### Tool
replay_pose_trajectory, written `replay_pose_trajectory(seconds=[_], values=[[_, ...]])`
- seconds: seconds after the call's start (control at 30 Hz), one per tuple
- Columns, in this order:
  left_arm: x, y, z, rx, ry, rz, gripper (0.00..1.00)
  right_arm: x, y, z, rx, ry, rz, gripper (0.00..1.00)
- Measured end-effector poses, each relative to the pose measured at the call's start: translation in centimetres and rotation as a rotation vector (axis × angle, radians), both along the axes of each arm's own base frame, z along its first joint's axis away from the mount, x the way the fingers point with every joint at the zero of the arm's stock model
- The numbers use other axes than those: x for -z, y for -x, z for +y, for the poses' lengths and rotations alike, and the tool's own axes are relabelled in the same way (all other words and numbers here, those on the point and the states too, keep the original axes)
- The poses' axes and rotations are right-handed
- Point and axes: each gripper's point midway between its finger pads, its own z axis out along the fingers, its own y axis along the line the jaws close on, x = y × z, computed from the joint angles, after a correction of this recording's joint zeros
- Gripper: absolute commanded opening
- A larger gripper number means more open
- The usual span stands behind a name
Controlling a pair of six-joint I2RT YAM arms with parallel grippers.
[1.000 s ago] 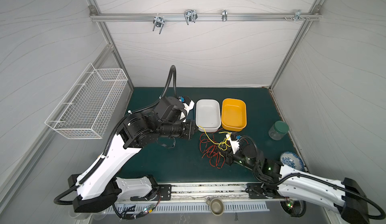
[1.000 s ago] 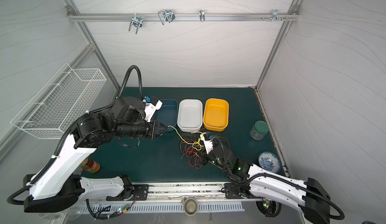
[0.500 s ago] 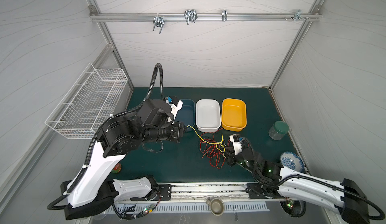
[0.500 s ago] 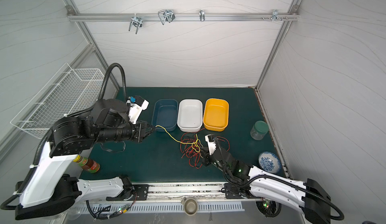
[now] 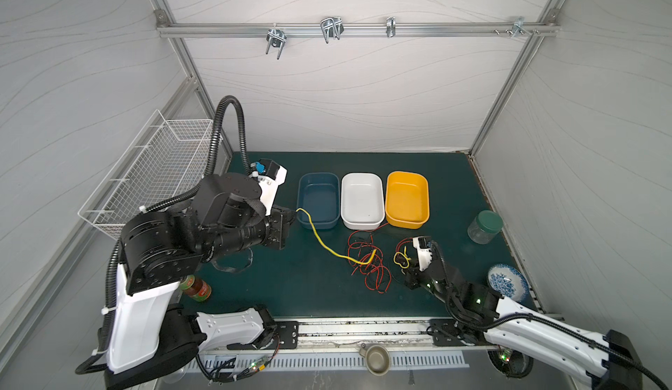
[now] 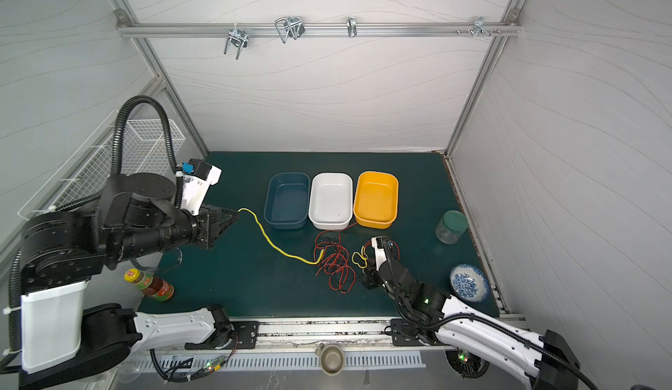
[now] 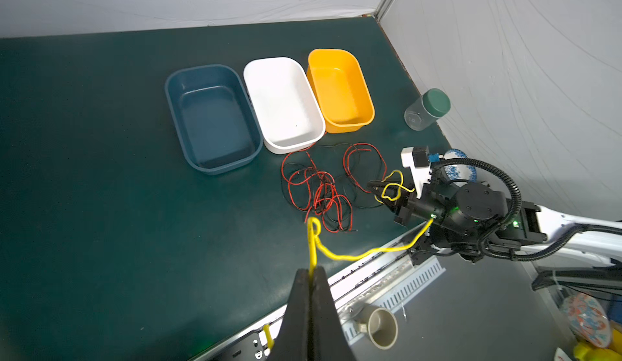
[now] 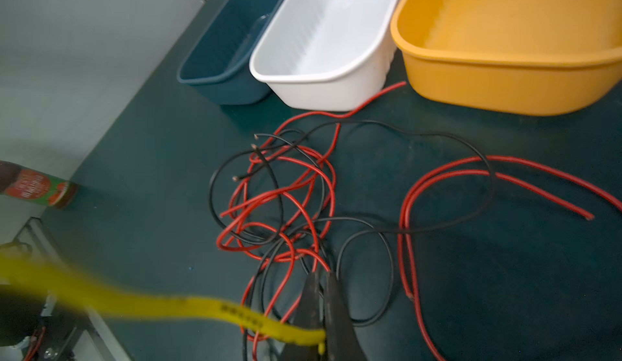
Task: Untangle the cables
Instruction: 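Carry the held yellow wire with the left gripper over the blue bin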
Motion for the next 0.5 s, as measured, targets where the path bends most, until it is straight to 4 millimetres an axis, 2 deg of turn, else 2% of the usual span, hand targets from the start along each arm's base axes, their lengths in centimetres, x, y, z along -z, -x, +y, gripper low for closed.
replay_pose_trajectory(seconds=[0.13, 0.33, 0.5], values=[[1.1, -0.4, 0.3, -0.014, -0.054, 0.002, 0.0, -0.3, 0.1, -0.1, -0.004, -0.013, -0.002, 0.0], [3.7, -2.5, -0.2, -0.041, -0.179, 0.026, 0.0, -1.3, 0.5, 0.5, -0.049, -0.055, -0.022, 0.0], [6.4, -6.4, 0.3, -0.136, -0.259, 0.065, 0.0, -1.7, 1.1, 0.9, -0.097, -0.083, -0.034, 0.0]])
